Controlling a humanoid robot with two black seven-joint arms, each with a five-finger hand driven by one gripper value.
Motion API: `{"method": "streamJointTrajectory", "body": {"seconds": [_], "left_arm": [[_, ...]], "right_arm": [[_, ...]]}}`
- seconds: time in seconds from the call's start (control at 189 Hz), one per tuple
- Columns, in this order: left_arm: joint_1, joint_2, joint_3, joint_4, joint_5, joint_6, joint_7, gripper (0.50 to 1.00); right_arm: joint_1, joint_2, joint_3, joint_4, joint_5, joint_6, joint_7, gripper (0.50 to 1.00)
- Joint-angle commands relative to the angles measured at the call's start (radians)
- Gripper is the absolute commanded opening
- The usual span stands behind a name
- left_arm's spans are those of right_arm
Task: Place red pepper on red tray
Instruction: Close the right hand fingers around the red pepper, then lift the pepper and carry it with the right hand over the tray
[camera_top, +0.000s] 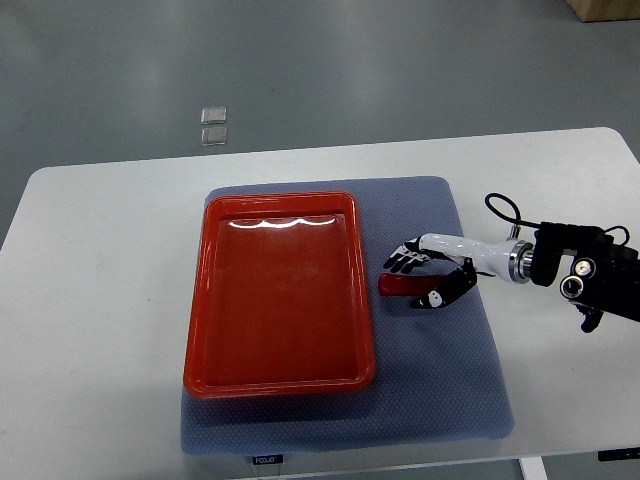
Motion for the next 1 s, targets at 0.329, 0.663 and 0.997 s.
{"method": "streamJointTrajectory", "body": {"seconds": [0.329,0.663,0.997], "left_arm": [[0.0,0.0,0.0,0.0,0.0,-0.001,0.0,1.0],[0.0,0.0,0.001,0.0,0.0,0.001,0.0,1.0],[0.0,0.0,0.001,0.0,0.0,0.001,0.0,1.0]], "right_arm": [[0.006,-0.012,0.001,-0.005,-0.034,-0.004,0.0,0.5],[0.153,-0.054,0.005,-0.002,-0.016,0.042,0.0,0.5],[0.29,-0.003,-0.019,-0.01,0.072,0.053,-0.006,0.5]]}}
